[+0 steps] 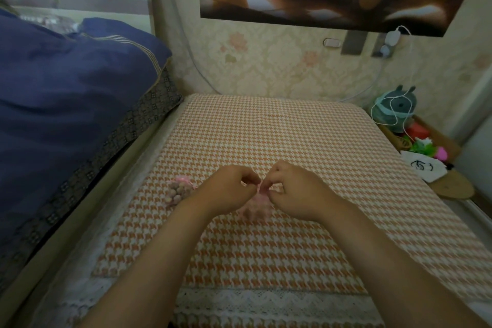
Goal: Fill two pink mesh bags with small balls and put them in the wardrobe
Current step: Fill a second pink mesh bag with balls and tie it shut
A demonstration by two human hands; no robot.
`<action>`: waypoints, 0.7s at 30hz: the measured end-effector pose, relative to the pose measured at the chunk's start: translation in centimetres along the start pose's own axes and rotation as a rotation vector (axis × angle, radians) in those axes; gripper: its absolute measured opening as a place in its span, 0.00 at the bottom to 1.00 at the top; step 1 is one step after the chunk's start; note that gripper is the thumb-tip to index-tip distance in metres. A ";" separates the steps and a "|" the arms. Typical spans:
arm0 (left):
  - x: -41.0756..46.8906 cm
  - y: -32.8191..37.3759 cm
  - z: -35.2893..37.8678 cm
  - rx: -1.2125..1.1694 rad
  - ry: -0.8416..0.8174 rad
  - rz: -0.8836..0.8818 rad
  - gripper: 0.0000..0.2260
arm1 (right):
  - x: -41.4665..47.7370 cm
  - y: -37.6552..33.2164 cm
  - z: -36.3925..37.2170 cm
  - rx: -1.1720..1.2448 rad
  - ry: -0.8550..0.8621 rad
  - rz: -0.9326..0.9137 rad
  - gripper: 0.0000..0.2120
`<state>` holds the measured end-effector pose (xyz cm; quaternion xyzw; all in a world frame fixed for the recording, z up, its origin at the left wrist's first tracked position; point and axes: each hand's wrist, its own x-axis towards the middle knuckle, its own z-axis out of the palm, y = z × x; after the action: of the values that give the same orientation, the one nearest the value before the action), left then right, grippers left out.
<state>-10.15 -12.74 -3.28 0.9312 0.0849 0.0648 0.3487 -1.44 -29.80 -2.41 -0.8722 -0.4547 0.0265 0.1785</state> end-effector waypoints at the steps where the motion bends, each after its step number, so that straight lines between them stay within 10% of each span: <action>1: 0.0 0.0 0.0 0.001 0.006 0.001 0.11 | 0.0 0.2 0.1 0.019 -0.020 0.011 0.08; 6: 0.1 -0.2 0.2 0.000 0.011 -0.016 0.11 | 0.3 1.3 -0.3 0.253 0.152 0.093 0.13; 21: 0.0 -0.1 0.1 -0.016 0.037 -0.025 0.10 | 1.8 2.8 3.0 -0.114 -0.024 0.153 0.08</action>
<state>-10.17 -12.72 -3.47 0.9259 0.1024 0.0780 0.3553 1.18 -28.92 -5.91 -0.9127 -0.3896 0.0244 0.1205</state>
